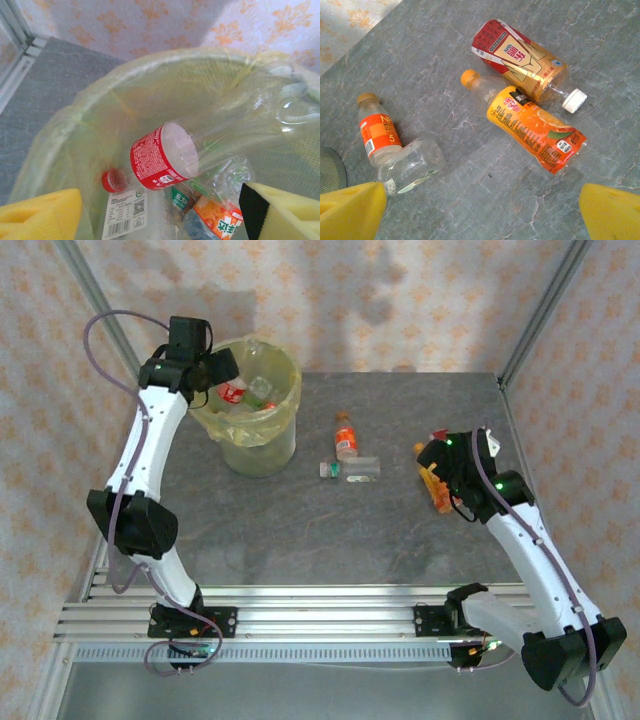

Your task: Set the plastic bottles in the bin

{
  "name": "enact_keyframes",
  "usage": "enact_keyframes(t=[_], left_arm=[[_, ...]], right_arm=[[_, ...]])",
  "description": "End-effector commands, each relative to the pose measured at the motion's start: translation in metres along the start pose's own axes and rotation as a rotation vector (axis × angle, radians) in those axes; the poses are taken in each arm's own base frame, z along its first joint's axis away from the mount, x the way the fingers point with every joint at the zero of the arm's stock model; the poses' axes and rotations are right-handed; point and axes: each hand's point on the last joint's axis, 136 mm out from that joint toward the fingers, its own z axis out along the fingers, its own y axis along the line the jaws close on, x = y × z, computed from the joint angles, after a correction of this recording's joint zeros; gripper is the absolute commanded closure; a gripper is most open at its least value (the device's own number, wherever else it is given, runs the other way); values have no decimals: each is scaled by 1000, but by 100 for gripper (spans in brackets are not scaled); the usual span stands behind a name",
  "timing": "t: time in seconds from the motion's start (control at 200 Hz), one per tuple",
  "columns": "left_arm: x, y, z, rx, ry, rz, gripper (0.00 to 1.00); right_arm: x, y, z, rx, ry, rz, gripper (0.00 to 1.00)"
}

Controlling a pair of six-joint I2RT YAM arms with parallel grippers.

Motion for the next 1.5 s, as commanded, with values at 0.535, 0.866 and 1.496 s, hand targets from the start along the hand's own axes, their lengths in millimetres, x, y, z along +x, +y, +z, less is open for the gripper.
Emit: enact_keyframes(t=[0.535,0.866,1.496], left_arm=[[28,-109,-126,432,-229,265,0],[131,-217,-111,640,-67,745,0],[297,-279,-4,607,301,1393,0]], right_arm=[[3,0,10,35,34,34,1],[-15,-36,-33,106,-116,72,1],[-25,-47,-64,76,-191,99,1]])
